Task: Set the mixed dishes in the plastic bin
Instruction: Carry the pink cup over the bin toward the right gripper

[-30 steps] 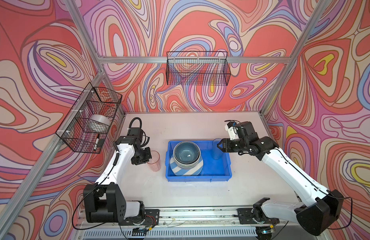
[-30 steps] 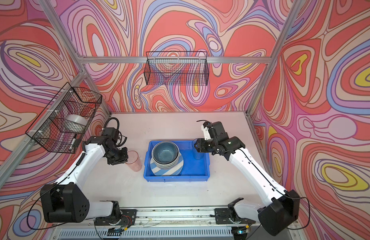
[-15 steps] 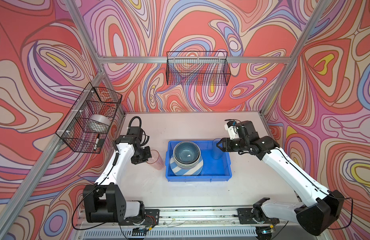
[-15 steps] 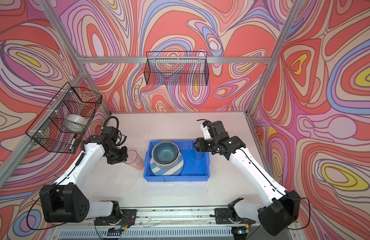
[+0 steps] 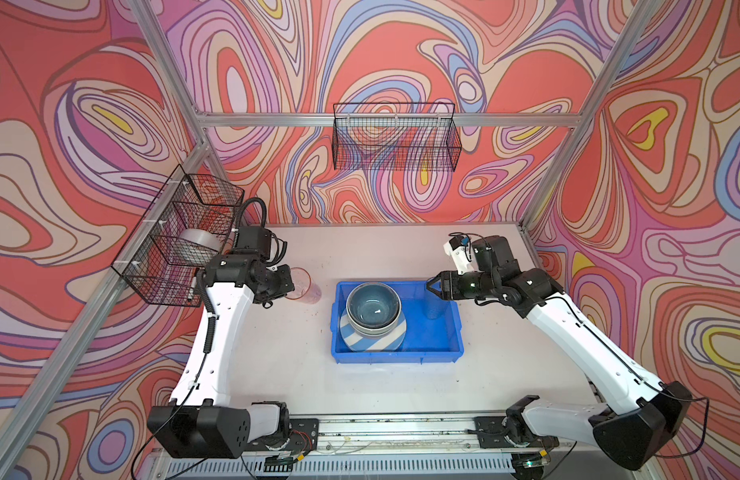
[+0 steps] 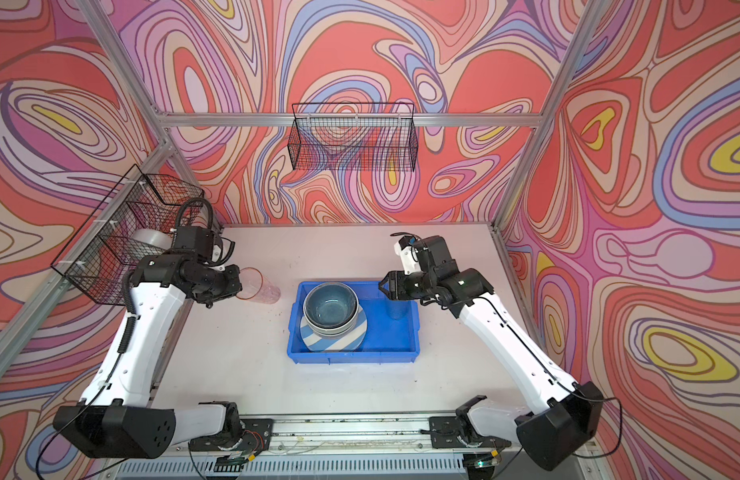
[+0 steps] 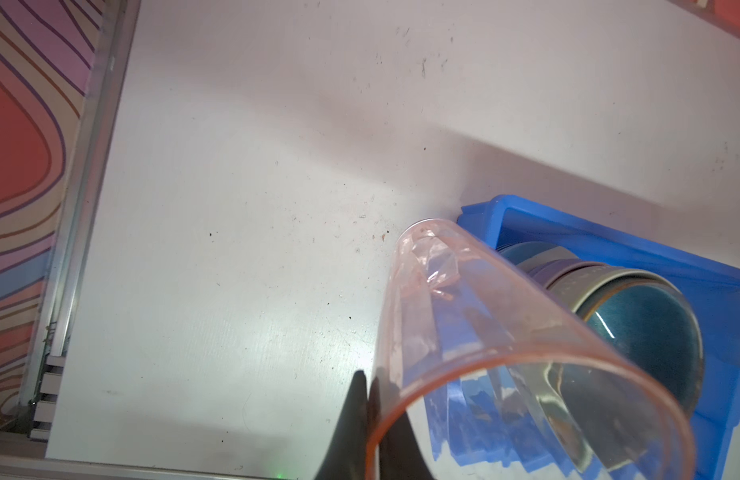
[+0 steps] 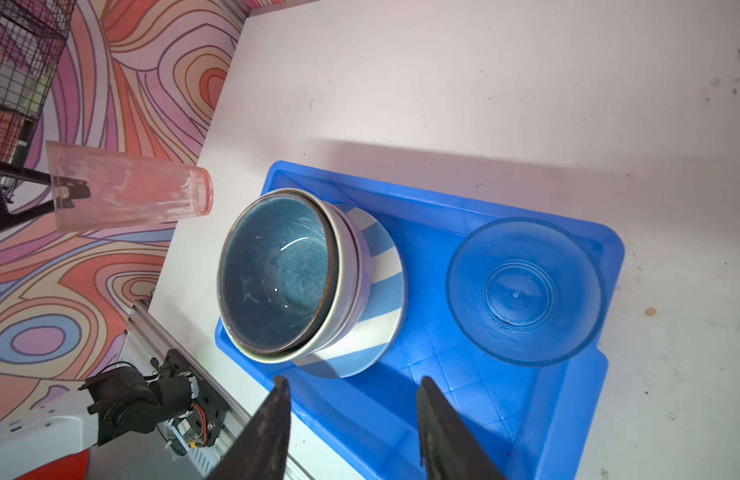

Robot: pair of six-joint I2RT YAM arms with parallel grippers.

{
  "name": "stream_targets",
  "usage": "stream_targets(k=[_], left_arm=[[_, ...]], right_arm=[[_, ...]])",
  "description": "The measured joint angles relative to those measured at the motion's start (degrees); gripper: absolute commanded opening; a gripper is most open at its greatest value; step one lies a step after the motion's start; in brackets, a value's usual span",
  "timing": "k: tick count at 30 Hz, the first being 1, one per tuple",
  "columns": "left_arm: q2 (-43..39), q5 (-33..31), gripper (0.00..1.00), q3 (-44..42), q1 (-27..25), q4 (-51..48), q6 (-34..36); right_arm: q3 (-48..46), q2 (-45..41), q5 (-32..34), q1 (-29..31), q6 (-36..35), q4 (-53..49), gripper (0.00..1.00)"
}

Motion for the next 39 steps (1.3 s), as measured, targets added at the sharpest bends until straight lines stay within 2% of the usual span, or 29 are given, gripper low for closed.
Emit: stream_targets(k=[8, 18, 29, 39], left_arm=[[0.44, -6.29, 0.0, 8.0, -12.07, -1.57, -3.41], [6.49, -14.73, 0.0, 13.42, -25.03, -1.86, -8.2], [12.85, -17.16, 0.0, 18.64, -33.03, -0.94, -10.45], [17.0, -18.95, 0.0, 23.19, -36.98, -0.55, -10.43]], right_arm=[[6.54, 4.28, 1.99, 7.76, 0.9, 0.98, 0.5], [10.73, 6.6, 4.85, 11.67, 5.27, 6.19, 0.51], [14.03, 9.81, 7.63, 16.96, 9.07, 12.98, 0.5], [14.01, 11.1, 11.69, 18.49, 11.74, 15.04, 0.5]])
